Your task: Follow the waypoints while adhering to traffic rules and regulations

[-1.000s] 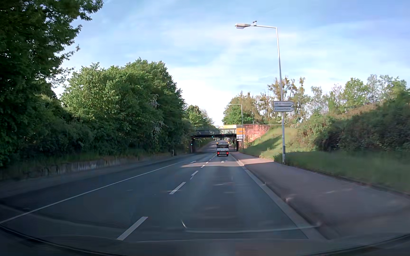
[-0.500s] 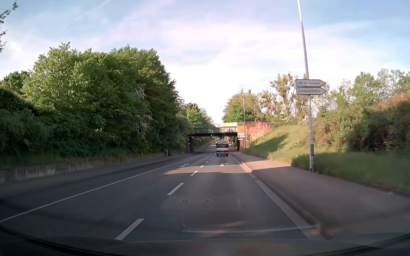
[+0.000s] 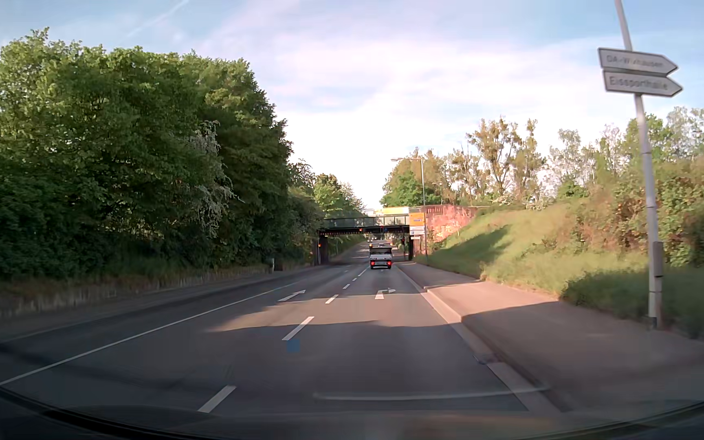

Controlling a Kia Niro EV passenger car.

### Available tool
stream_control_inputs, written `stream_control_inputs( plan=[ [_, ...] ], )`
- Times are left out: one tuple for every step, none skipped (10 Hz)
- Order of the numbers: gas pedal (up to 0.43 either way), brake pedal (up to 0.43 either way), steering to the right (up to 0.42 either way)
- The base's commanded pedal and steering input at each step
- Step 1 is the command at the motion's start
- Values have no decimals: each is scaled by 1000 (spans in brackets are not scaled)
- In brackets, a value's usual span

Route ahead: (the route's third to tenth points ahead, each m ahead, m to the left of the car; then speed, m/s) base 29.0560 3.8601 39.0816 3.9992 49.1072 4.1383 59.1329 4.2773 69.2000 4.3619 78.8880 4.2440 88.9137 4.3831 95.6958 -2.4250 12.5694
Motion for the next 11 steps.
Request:
stream_control_inputs(
  plan=[
    [0, 79, -2],
    [0, 98, -2],
    [0, 116, -2],
    [0, 122, -2],
    [0, 134, -2],
    [0, 152, -2],
    [0, 165, -3],
    [0, 177, -3],
    [0, 189, -2],
    [0, 207, -2],
    [0, 220, -2]
  ],
)
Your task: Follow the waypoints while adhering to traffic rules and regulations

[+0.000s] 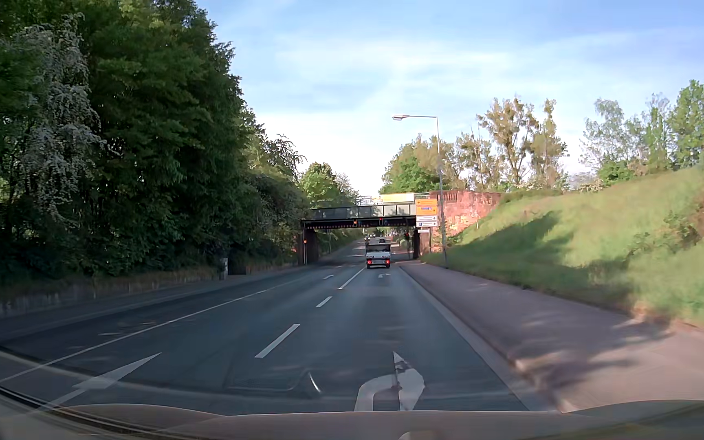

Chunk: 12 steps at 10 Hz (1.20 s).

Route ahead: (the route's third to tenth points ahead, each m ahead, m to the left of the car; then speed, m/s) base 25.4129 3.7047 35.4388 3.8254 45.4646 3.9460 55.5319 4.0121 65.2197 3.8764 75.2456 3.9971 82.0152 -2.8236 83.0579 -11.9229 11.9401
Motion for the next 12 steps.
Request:
stream_control_inputs(
  plan=[
    [0, 226, -2],
    [0, 232, -2],
    [0, 238, -2],
    [0, 244, -3],
    [0, 244, -3],
    [0, 244, -3],
    [0, 250, -4],
    [0, 250, -4],
    [0, 250, -4],
    [0, 250, -4],
    [0, 250, -4],
    [0, 250, -6]
  ],
)
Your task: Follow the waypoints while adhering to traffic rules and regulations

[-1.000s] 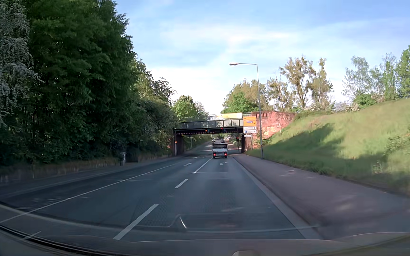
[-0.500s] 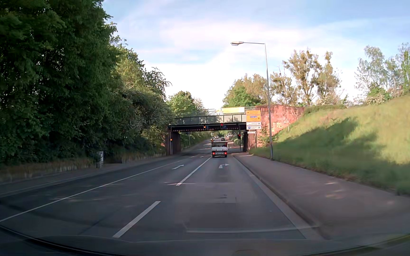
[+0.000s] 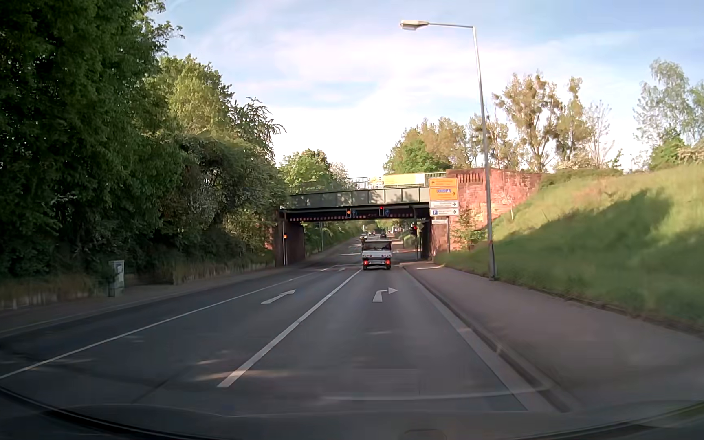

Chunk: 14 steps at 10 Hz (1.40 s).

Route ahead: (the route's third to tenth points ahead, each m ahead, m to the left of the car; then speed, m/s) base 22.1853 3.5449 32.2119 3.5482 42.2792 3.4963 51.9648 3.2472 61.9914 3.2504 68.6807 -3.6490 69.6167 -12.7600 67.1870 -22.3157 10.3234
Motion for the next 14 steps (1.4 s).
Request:
stream_control_inputs(
  plan=[
    [0, 250, -7],
    [0, 250, -7],
    [0, 250, -7],
    [0, 250, -7],
    [0, 250, -7],
    [0, 250, -7],
    [0, 256, -6],
    [0, 256, -5],
    [0, 256, -5],
    [0, 256, -4],
    [0, 256, -4],
    [0, 262, -3],
    [0, 262, -2],
    [0, 262, 0]
  ],
)
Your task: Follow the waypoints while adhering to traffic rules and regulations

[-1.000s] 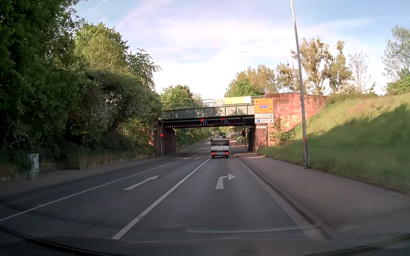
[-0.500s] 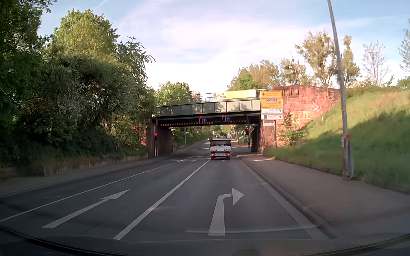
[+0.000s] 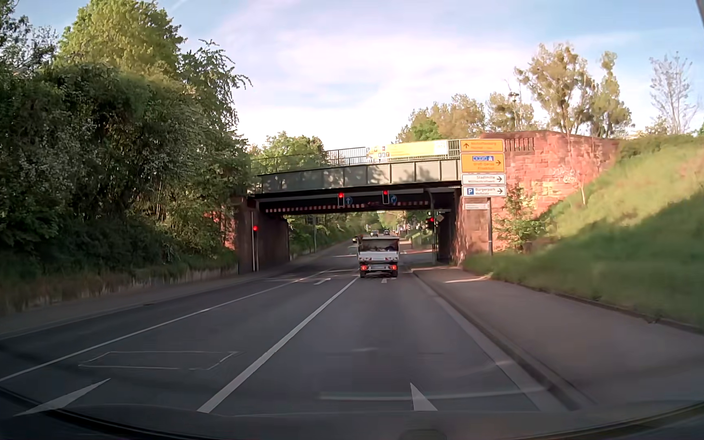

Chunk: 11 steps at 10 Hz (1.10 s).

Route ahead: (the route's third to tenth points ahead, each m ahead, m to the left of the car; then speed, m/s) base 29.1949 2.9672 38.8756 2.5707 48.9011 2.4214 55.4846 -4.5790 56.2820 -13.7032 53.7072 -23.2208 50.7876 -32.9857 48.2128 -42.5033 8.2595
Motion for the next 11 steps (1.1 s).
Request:
stream_control_inputs(
  plan=[
    [0, 262, 0],
    [0, 262, 1],
    [0, 268, 0],
    [0, 268, 0],
    [0, 268, 0],
    [0, 268, 0],
    [0, 268, 0],
    [0, 268, 0],
    [0, 268, -1],
    [0, 268, -1],
    [0, 268, -1]
  ],
)
